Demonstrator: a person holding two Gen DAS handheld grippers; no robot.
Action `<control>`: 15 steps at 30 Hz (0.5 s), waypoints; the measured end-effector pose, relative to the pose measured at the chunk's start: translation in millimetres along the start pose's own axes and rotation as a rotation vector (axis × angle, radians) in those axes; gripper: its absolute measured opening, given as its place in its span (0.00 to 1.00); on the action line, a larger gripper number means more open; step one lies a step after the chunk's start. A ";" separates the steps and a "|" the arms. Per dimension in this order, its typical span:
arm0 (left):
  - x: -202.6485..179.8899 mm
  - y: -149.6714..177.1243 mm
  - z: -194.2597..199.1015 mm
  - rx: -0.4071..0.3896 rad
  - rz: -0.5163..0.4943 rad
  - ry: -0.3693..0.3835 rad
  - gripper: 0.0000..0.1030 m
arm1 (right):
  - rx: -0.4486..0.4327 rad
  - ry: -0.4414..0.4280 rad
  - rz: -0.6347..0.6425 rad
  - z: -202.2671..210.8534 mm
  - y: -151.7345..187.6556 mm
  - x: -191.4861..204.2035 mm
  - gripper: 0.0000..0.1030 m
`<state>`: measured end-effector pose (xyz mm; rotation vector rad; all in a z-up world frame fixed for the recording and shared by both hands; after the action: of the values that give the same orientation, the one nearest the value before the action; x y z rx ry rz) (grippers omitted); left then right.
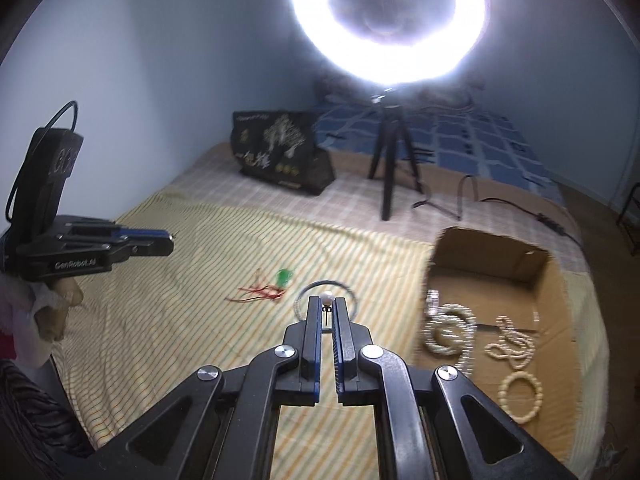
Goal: Organize jewelry
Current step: 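Carry the pearl earring into the cardboard box and open the left tool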
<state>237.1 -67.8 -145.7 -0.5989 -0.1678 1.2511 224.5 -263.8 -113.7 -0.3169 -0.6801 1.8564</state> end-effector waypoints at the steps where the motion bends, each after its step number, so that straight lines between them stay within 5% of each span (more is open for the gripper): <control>1: -6.7 -2.2 0.1 -0.004 -0.008 0.005 0.06 | -0.003 0.005 -0.006 2.1 -0.3 -3.3 0.02; 15: -106.4 -22.8 -9.8 -0.027 -0.089 0.106 0.06 | -0.054 0.072 -0.139 41.8 9.2 -84.0 0.02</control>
<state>226.0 -173.6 -121.0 -0.6728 -0.1213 1.1303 228.0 -355.9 -94.0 -0.3604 -0.6866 1.6897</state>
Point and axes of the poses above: each gripper's, at about its wrist camera, not at the fingertips, and z roughly against the way its jaws point, x to its left, y to its underside, the point moved 7 cm from there along -z, roughly the way its jaws point, and after that the axes turned 7 degrees about x, right-handed, at the moved point
